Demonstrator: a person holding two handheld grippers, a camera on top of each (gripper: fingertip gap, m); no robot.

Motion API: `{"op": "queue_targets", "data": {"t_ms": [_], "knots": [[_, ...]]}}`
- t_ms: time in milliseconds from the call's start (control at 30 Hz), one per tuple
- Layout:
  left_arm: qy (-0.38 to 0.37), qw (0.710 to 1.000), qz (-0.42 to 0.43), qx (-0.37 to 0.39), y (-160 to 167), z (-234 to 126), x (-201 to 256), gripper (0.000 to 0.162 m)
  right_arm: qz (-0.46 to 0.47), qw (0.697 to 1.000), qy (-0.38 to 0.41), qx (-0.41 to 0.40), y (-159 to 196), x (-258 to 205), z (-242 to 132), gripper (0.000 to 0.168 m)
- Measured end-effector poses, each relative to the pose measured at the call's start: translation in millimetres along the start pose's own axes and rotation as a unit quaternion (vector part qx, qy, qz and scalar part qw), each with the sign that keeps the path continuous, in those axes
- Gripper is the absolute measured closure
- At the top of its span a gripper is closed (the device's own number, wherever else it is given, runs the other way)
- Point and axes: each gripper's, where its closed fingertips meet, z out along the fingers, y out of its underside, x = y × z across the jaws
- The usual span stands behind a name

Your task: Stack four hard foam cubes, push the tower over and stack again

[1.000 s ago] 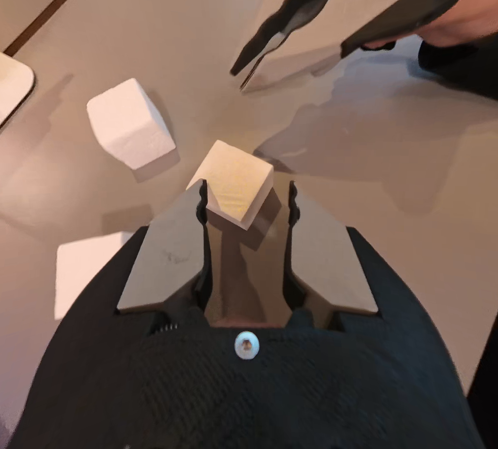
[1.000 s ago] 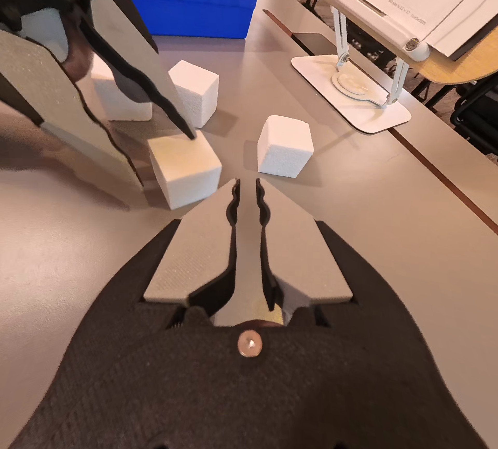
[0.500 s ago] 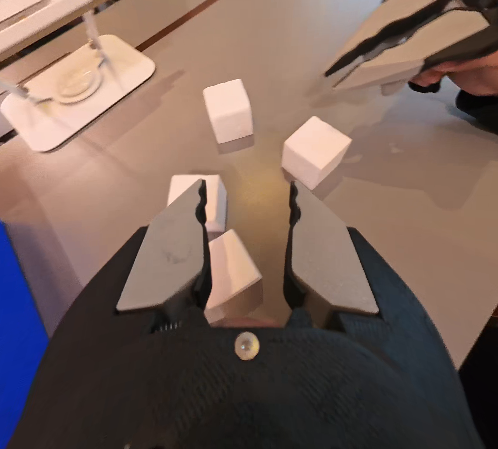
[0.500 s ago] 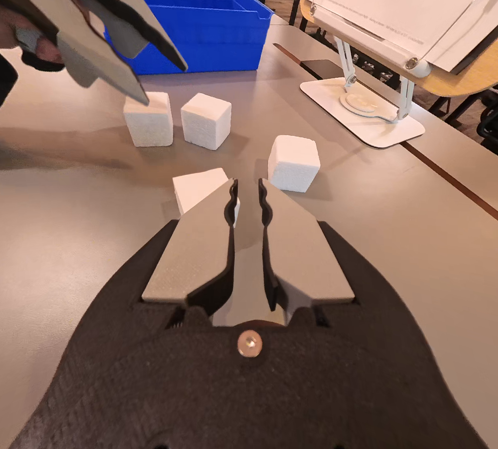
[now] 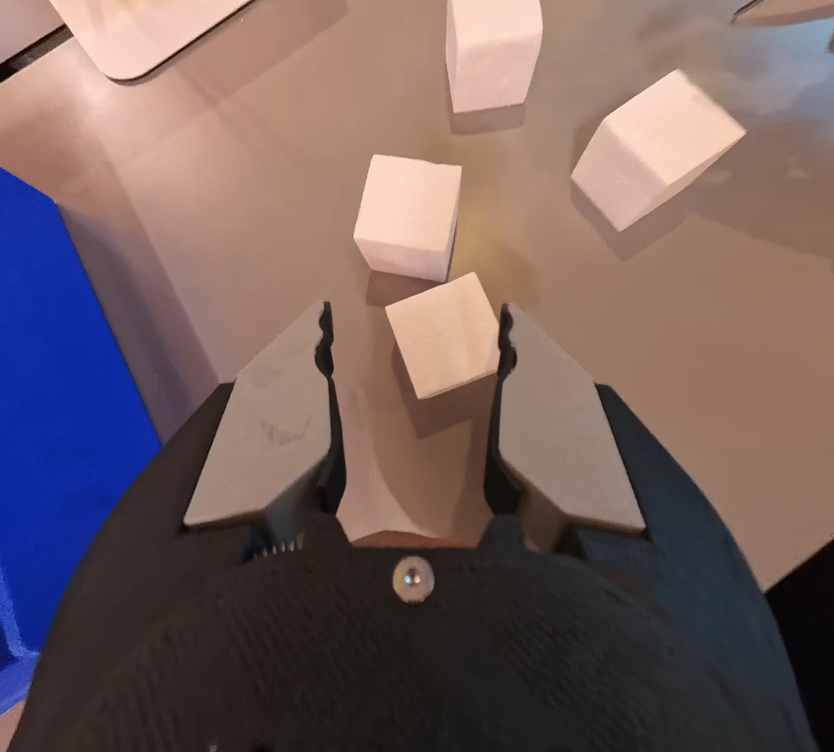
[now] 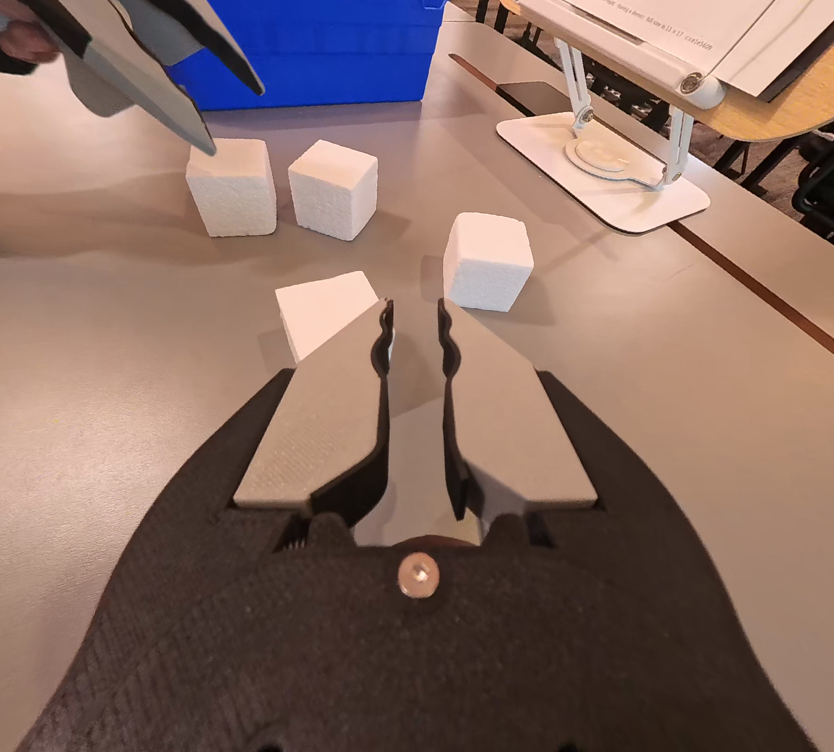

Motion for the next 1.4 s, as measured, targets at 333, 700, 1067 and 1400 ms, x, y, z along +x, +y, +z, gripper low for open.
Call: {"op": "queue_targets", "data": {"t_ms": [333, 700, 1067, 1400], "knots": [[-0.003, 0.995, 0.023, -0.095, 28, 19, 12, 0.089, -0.002, 1.000, 0.007, -0.001, 0, 2, -1, 0.151], [0.031, 0.993, 0.042, -0.110, 42, 12, 14, 0.097, -0.004, 1.000, 0.007, 0.000, -1, 2, -2, 0.152], [0.026, 0.993, 0.032, -0.106, 47, 7, 4, 0.098, -0.005, 1.000, 0.007, -0.004, 1, 2, -1, 0.152], [0.039, 0.991, 0.044, -0.123, 50, 21, 10, 0.103, -0.005, 1.000, 0.007, -0.003, 1, 2, -1, 0.152]]}}
